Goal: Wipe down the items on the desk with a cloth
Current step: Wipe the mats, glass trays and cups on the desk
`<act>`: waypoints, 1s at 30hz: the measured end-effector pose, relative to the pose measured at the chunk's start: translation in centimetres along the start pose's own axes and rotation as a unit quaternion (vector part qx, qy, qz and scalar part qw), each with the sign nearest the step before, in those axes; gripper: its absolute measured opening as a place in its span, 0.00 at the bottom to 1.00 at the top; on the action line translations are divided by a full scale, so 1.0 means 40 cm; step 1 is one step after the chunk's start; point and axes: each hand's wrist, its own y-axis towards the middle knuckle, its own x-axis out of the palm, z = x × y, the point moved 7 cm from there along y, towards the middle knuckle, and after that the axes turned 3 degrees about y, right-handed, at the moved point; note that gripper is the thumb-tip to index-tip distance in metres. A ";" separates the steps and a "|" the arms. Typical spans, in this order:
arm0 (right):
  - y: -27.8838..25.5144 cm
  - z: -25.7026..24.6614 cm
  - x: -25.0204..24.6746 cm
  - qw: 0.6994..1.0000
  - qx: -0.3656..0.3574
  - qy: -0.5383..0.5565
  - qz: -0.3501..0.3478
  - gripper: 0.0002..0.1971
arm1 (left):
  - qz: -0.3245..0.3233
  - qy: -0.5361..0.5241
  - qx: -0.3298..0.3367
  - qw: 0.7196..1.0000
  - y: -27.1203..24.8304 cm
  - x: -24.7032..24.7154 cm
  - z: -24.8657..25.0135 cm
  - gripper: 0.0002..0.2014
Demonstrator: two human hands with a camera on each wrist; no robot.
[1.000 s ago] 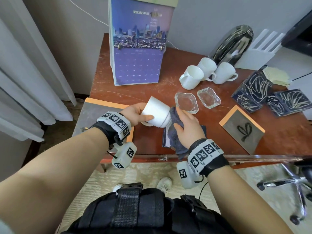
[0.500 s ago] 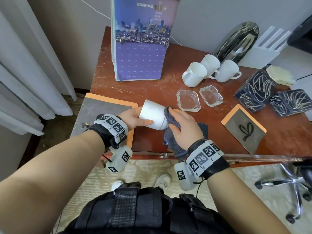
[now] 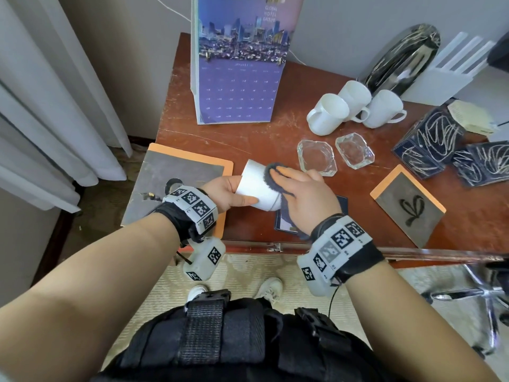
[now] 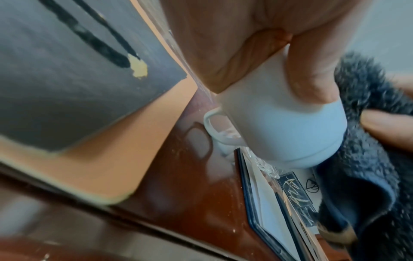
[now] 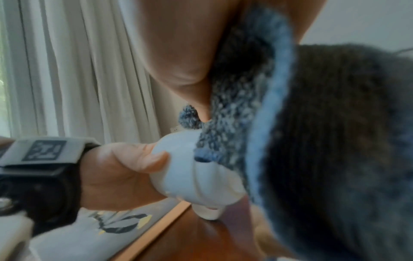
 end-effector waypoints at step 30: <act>-0.028 0.058 0.023 0.994 0.069 0.079 0.018 0.27 | -0.034 0.097 -0.003 0.995 0.030 -0.015 -0.029 0.26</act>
